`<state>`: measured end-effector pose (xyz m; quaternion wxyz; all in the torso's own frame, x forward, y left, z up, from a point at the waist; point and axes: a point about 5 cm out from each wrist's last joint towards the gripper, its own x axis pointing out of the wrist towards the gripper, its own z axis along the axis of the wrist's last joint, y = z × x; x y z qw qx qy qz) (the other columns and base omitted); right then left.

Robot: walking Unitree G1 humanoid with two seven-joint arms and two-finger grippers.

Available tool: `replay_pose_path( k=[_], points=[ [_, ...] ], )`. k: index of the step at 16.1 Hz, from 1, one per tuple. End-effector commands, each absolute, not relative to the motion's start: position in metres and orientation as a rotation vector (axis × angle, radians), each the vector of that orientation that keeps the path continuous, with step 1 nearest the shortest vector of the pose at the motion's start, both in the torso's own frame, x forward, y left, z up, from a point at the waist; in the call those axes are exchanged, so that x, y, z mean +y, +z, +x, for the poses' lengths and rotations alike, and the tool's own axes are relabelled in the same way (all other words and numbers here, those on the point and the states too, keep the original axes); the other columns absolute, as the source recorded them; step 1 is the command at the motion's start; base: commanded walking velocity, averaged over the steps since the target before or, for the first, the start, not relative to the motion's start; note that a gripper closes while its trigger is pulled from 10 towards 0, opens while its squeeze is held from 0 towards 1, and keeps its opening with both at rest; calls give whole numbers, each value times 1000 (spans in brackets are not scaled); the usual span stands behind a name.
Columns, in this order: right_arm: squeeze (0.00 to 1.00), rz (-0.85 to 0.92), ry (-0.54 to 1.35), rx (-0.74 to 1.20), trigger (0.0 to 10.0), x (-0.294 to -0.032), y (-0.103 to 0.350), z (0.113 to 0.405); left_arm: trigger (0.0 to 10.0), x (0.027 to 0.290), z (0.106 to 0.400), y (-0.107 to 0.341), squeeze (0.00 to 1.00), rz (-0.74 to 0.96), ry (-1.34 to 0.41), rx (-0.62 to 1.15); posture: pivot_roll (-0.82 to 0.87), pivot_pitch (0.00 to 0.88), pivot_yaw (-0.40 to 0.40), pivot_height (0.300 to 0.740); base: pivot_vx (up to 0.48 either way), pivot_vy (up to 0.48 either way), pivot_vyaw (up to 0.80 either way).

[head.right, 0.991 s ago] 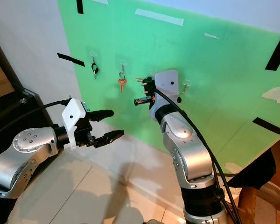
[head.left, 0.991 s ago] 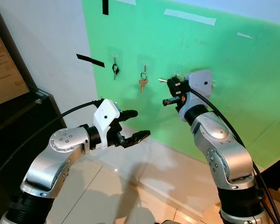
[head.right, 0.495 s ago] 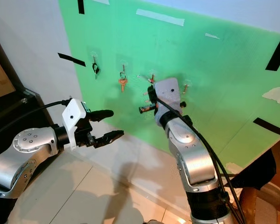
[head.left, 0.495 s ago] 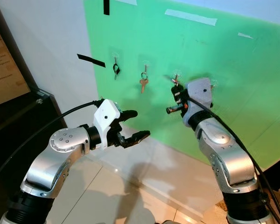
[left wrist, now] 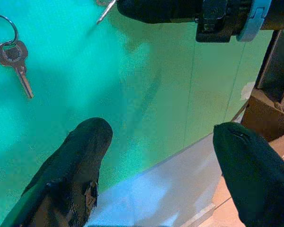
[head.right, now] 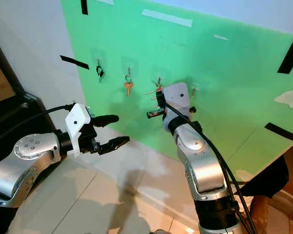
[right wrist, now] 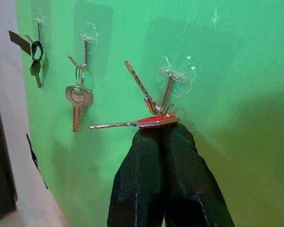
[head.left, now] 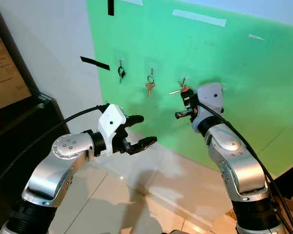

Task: Hang keys on a hook

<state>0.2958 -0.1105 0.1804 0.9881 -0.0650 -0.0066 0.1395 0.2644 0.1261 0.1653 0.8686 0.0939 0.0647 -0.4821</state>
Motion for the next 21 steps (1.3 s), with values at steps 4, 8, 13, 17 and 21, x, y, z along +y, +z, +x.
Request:
replay_pose_path(
  k=[4, 8, 13, 17, 21],
  points=[
    [0, -104, 287, -81, 10000, -110, 192, 297, 10000, 124, 265, 167, 0, 213, -1021, 126, -13, 0, -45, 740, 0, 0, 0],
    [0, -179, 312, 75, 10000, -110, 165, 294, 10000, 123, 265, 166, 0, 212, -1023, 127, -13, 0, -45, 740, 0, 0, 0],
    [0, -146, 306, 96, 10000, -110, 160, 295, 10000, 123, 265, 166, 0, 213, -1022, 126, -13, 0, -44, 740, 0, 0, 0],
    [0, -131, 308, 75, 10000, -108, 163, 295, 10000, 123, 265, 166, 0, 215, -1020, 122, -12, 0, -46, 740, 0, 0, 0],
    [0, -104, 319, 74, 10000, -107, 163, 295, 10000, 124, 267, 169, 0, 211, -1005, 103, -10, 0, -49, 740, 0, 0, 0]
  ],
)
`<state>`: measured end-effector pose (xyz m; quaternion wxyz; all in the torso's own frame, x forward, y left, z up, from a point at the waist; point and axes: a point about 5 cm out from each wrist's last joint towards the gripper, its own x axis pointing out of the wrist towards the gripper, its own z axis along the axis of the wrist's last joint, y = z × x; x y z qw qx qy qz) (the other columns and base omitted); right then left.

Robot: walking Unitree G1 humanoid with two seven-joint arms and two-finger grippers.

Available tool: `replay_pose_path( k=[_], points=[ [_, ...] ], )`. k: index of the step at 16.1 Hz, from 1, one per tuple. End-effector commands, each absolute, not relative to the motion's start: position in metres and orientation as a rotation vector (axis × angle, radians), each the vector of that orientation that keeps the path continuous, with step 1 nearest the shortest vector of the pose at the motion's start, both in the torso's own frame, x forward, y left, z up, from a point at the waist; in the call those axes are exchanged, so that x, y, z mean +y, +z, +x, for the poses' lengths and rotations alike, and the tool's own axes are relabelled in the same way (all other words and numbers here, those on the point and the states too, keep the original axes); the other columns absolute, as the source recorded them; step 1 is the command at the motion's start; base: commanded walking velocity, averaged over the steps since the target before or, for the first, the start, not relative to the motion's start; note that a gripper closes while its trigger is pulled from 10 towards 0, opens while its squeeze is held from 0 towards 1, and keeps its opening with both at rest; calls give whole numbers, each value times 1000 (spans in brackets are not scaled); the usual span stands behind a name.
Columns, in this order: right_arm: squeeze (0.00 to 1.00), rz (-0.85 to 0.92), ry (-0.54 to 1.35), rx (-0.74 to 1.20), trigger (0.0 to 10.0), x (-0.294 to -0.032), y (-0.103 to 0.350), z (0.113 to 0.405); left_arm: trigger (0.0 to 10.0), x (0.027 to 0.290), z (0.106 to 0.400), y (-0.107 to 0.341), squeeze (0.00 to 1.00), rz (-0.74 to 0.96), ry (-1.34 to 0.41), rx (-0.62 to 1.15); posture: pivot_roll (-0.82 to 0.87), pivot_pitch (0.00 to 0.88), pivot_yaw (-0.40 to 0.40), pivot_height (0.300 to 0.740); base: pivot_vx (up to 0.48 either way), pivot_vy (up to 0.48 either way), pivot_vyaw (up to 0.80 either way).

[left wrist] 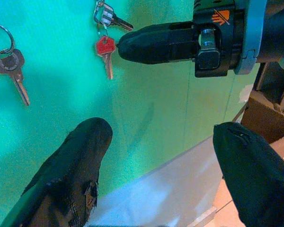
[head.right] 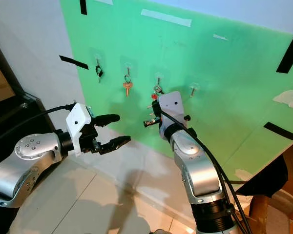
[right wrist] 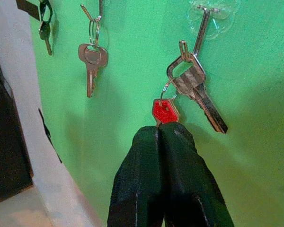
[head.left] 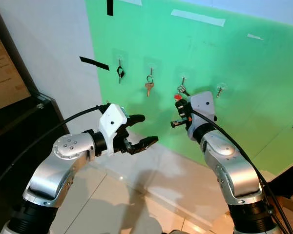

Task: Hang keys on a hook

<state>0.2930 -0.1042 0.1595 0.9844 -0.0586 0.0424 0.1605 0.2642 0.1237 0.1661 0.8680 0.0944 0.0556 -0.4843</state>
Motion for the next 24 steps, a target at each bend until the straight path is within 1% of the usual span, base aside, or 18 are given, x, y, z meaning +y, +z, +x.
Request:
replay_pose_path(
  k=[1, 2, 4, 6, 8, 9, 14, 16, 17, 19, 21, 23, 24],
  points=[
    [0, -93, 326, 75, 10000, -107, 163, 294, 10000, 124, 267, 169, 0, 211, -1005, 102, -10, 0, -49, 740, 0, 0, 0],
    [1000, -92, 322, 79, 10000, -108, 162, 294, 10000, 124, 267, 169, 0, 209, -1001, 97, -9, 0, -50, 740, 0, 0, 0],
    [1000, -132, 308, 71, 10000, -112, 159, 293, 10000, 124, 267, 171, 0, 202, -992, 86, -9, 0, -51, 740, 0, 0, 0],
    [1000, -125, 308, 141, 10000, -117, 145, 289, 10000, 124, 267, 171, 0, 197, -987, 83, -9, 0, -52, 740, 0, 0, 0],
    [1000, -142, 314, 158, 10000, -118, 140, 287, 10000, 124, 267, 171, 0, 194, -985, 82, -10, 0, -50, 740, 0, 0, 0],
    [1000, -171, 308, 218, 10000, -122, 130, 285, 10000, 124, 268, 170, 0, 190, -977, 83, -12, 0, -49, 740, 0, 0, 0],
    [1000, -131, 344, 256, 10000, -119, 122, 279, 10000, 127, 272, 167, 0, 195, -919, 98, -12, 0, -49, 740, 0, 0, 0],
    [1000, -67, 329, 273, 10000, -123, 120, 278, 10000, 133, 277, 160, 0, 227, -848, 137, -12, 0, -49, 740, 0, 0, 0],
    [1000, -63, 323, 273, 10000, -125, 120, 278, 10000, 134, 278, 159, 0, 235, -833, 139, -12, 0, -49, 740, 0, 0, 0],
    [1000, -99, 300, 260, 10000, -132, 124, 275, 10000, 147, 285, 155, 0, 258, -684, 144, -13, 0, -43, 740, 0, 0, 756],
    [1000, -76, 299, 240, 10000, -135, 126, 270, 10000, 153, 284, 154, 0, 248, -610, 141, -19, 0, -36, 740, 0, 0, 800],
    [1000, -7, 305, 234, 10000, -134, 126, 264, 10000, 154, 279, 151, 0, 228, -564, 129, -25, 0, -29, 740, 0, 0, 800],
    [1000, 32, 305, 221, 10000, -132, 128, 262, 10000, 154, 278, 149, 0, 254, -518, 114, -24, 0, -29, 740, 0, 0, 788]
  ],
)
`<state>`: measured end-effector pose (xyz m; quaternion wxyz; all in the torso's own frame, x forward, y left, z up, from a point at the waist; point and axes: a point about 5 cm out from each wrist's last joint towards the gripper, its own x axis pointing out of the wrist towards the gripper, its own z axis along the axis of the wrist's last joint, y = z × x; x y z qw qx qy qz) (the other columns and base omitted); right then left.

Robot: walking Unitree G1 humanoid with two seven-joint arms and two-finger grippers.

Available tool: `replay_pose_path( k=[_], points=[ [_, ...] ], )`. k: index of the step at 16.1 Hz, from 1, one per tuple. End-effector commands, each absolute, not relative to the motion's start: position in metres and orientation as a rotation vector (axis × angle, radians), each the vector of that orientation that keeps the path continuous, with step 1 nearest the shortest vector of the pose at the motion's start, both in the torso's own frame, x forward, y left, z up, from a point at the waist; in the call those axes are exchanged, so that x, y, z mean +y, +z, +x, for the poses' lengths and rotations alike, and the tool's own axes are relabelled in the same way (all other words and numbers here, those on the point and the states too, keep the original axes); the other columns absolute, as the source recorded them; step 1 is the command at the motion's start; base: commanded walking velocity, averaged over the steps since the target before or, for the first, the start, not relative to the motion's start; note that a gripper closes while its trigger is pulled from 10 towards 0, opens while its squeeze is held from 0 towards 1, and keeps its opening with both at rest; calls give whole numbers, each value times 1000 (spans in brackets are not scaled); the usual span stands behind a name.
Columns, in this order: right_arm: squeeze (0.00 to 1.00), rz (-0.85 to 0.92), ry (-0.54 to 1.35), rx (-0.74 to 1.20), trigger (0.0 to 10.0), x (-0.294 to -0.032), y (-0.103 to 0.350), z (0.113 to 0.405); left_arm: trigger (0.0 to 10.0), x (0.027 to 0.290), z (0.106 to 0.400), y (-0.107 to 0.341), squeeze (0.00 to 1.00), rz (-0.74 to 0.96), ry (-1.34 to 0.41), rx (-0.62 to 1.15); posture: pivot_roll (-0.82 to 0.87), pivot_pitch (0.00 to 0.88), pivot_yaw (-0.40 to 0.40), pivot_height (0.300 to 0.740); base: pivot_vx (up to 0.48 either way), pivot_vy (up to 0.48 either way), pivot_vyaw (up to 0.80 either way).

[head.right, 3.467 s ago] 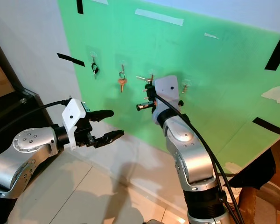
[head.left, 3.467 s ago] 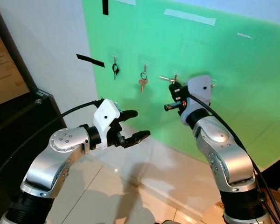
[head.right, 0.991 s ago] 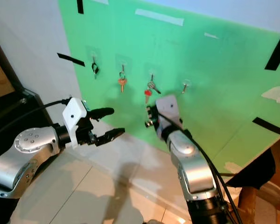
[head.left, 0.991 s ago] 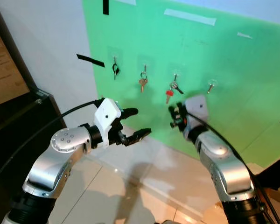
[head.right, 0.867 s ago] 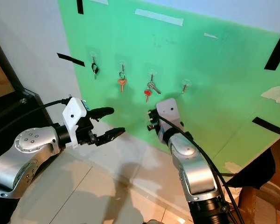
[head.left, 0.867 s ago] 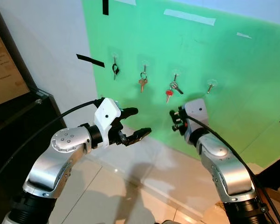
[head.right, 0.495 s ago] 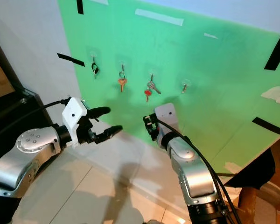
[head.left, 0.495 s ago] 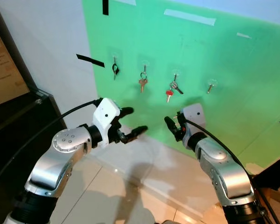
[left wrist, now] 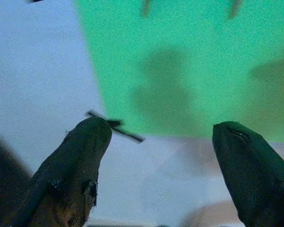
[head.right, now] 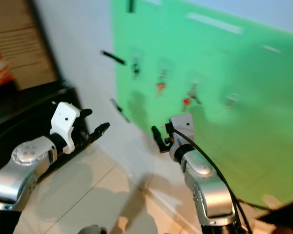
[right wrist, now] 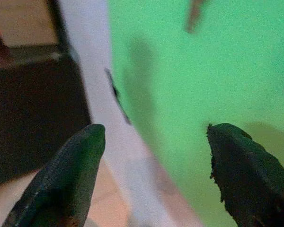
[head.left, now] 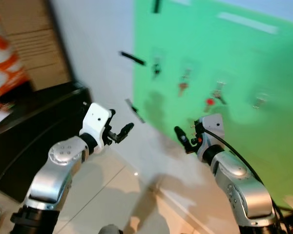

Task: Hang keys on a hook

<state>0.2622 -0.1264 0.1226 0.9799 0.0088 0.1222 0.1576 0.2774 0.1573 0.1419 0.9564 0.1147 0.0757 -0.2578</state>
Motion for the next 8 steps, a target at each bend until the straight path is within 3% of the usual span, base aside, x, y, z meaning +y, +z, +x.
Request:
replay_pose_path(
  k=[1, 6, 8],
  points=[
    [1000, 34, 290, 214, 10000, -131, 129, 262, 10000, 154, 278, 149, 0, 255, -499, 105, -21, 0, -30, 740, 0, 0, 788],
    [1000, 114, 224, 198, 10000, -134, 123, 263, 10000, 154, 278, 147, 0, 225, -398, 58, -22, 0, -26, 740, 0, 0, 744],
    [1000, 92, 182, 234, 10000, -137, 113, 261, 10000, 157, 278, 143, 0, 200, -355, 75, -22, 0, -26, 740, 0, 0, 0]
  ],
)
